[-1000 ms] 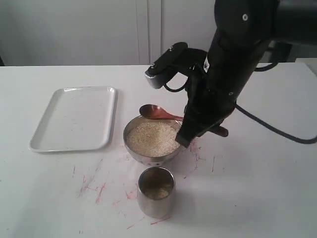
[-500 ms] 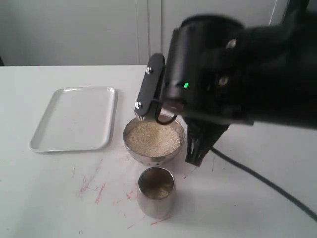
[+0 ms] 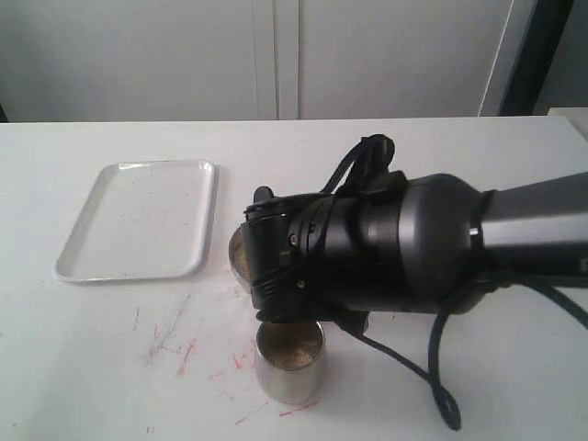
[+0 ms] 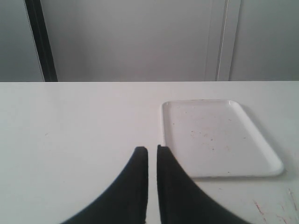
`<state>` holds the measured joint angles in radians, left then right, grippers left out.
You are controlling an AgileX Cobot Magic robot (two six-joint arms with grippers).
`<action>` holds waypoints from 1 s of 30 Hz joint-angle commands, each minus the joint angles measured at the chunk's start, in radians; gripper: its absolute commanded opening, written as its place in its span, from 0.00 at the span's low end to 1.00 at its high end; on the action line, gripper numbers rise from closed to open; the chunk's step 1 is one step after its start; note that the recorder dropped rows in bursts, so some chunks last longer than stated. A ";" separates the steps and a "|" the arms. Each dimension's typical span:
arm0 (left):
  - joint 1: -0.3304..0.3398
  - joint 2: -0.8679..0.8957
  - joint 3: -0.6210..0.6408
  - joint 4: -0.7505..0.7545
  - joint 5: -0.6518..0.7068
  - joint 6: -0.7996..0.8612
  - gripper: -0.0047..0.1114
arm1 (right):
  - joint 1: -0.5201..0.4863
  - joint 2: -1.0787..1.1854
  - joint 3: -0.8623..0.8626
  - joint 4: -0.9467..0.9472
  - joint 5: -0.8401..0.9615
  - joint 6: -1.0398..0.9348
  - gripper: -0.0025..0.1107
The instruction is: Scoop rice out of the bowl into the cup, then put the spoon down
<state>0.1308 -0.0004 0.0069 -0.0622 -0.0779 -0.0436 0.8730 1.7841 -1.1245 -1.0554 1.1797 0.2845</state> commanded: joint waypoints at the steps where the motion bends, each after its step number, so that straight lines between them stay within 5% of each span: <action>1: -0.004 0.000 -0.007 -0.005 -0.004 -0.005 0.16 | 0.003 0.024 0.003 -0.023 -0.037 0.007 0.02; 30: -0.004 0.000 -0.007 -0.005 -0.004 -0.005 0.16 | -0.082 0.101 -0.041 0.026 -0.155 -0.045 0.02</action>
<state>0.1308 -0.0004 0.0069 -0.0622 -0.0779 -0.0436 0.8072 1.8752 -1.1645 -1.0223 1.0281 0.2439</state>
